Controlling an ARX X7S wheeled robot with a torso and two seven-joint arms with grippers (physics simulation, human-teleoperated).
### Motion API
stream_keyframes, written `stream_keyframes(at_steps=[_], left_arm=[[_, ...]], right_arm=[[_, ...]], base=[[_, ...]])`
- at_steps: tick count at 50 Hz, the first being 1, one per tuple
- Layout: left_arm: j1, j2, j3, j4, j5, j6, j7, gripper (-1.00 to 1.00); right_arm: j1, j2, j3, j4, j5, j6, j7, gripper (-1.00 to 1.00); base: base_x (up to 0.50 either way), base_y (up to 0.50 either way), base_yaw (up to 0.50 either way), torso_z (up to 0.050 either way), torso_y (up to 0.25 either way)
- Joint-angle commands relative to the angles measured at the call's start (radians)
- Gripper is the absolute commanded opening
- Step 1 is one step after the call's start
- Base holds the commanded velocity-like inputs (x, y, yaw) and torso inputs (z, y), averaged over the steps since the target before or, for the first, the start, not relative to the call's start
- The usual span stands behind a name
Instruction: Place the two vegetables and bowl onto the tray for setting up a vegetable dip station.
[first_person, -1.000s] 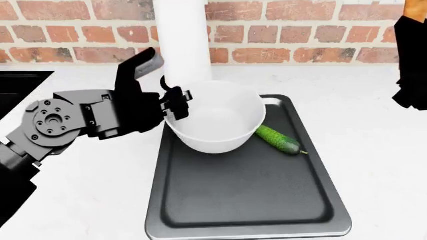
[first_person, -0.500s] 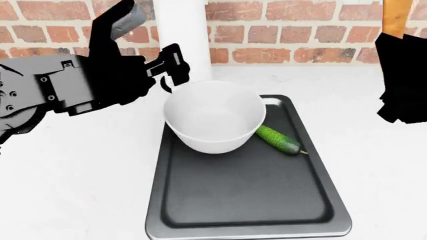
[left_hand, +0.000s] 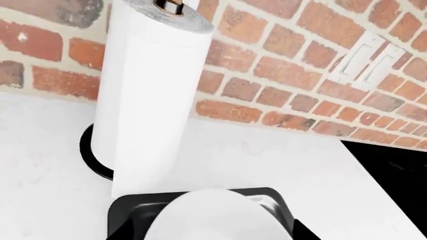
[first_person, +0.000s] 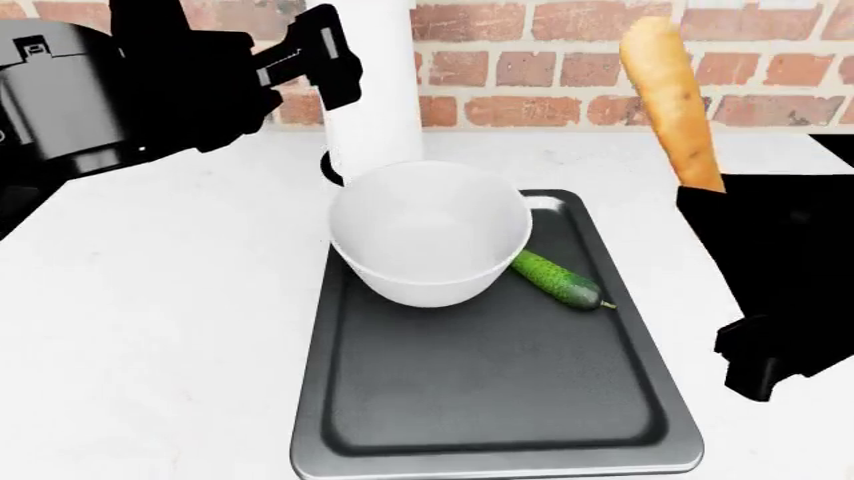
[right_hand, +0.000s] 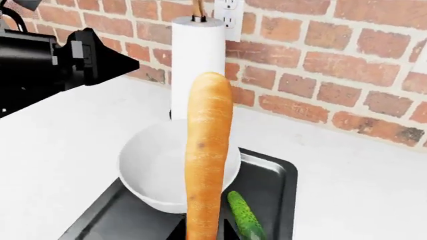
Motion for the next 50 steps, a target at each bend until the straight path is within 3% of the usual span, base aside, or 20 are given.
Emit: stream_keyframes(at_steps=[1,14,22,24,26,30,38,50], left_arm=[[-0.04,0.001,-0.006,0.002,-0.013,-0.02,-0.028,1.0],[-0.053,0.017,-0.006,-0.012,-0.014,-0.025,-0.032,1.0],[-0.059,0.024,0.001,-0.036,-0.007,-0.037,-0.024,1.0],[-0.058,0.025,0.002,-0.043,-0.004,-0.038,-0.02,1.0],[-0.056,0.025,0.002,-0.045,-0.004,-0.037,-0.02,1.0],[-0.062,0.028,0.004,-0.053,-0.004,-0.041,-0.024,1.0],[-0.07,0.064,0.016,-0.105,0.01,-0.048,-0.005,1.0],[-0.068,0.066,0.017,-0.125,0.009,-0.052,0.0,1.0]], right_arm=[[0.205,-0.133,-0.161,0.146,0.175,0.224,0.151,-1.0],[0.336,-0.328,-0.319,0.337,0.225,0.49,0.179,-1.0],[0.423,-0.409,-0.521,0.501,0.217,0.637,0.178,-1.0],[0.458,-0.428,-0.541,0.482,0.123,0.638,0.041,-1.0],[0.509,-0.438,-0.553,0.431,-0.051,0.638,-0.193,-1.0],[0.537,-0.44,-0.569,0.378,-0.203,0.637,-0.394,-1.0],[0.542,-0.428,-0.557,0.318,-0.336,0.633,-0.567,-1.0],[0.518,-0.43,-0.541,0.27,-0.42,0.609,-0.681,-1.0]], base=[[0.0,0.0,0.0,0.0,0.0],[0.0,0.0,0.0,0.001,0.0],[0.0,0.0,0.0,0.0,0.0],[0.0,0.0,0.0,0.0,0.0],[0.0,0.0,0.0,0.0,0.0],[0.0,0.0,0.0,0.0,0.0],[0.0,0.0,0.0,0.0,0.0],[0.0,0.0,0.0,0.0,0.001]])
